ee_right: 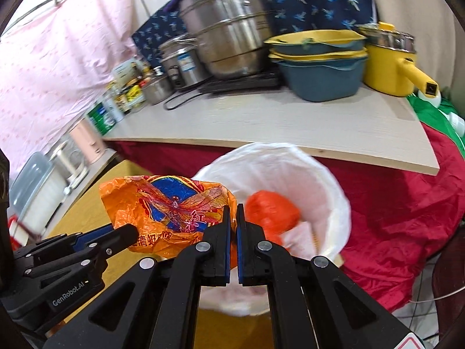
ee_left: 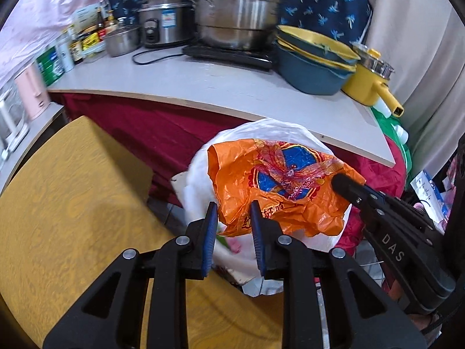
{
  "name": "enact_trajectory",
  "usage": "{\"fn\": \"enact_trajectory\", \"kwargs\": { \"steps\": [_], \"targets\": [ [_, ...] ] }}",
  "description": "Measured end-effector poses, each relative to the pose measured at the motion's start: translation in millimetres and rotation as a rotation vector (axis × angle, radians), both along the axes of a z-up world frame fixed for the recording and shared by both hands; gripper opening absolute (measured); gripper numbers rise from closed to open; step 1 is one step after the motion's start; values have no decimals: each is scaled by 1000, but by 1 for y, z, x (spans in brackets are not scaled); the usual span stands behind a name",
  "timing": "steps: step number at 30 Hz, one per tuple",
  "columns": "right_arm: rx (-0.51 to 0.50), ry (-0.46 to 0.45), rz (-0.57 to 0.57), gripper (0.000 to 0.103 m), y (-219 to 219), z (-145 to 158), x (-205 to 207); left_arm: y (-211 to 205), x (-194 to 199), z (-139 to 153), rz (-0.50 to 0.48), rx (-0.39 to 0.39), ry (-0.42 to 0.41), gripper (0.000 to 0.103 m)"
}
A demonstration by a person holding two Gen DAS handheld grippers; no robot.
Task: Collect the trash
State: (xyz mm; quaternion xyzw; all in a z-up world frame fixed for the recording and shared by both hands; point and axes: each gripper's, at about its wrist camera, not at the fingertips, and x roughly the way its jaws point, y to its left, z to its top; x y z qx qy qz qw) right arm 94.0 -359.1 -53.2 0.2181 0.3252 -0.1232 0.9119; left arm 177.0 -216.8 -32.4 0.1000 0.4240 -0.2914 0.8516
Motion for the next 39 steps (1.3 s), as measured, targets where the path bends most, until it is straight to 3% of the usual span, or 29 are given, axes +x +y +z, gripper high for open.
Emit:
{"fn": "enact_trajectory", "kwargs": {
  "steps": [5,6,7,9,12,13,14,21,39],
  "targets": [
    [6,23,-37,4,-28,-15,14,-28,19,-17,9,13,20,25],
    [2,28,-46,4,-31,-18,17,-31,23,-20,20,23,24,33],
    [-4,33,-50,4,-34,-20,21,-34,27,-23,34,32,23,52],
    [-1,44,-42,12,-39,-25,30,-35,32,-24,71,36,-1,71],
    [-9,42,-41,26,-37,-27,36,-36,36,-25,72,43,-16,72],
    [-16,37,-41,36,-35,-25,38,-35,37,-25,75,41,-12,72],
    [-27,34,-48,38,-33,-24,37,-31,39,-26,87,39,-10,72],
    [-37,25,-36,40,-17,-16,35,-13,38,-20,111,37,-21,72],
    [-102,-1,-9,62,18,20,-7,26,-1,15,160,26,-84,74]
  ]
}}
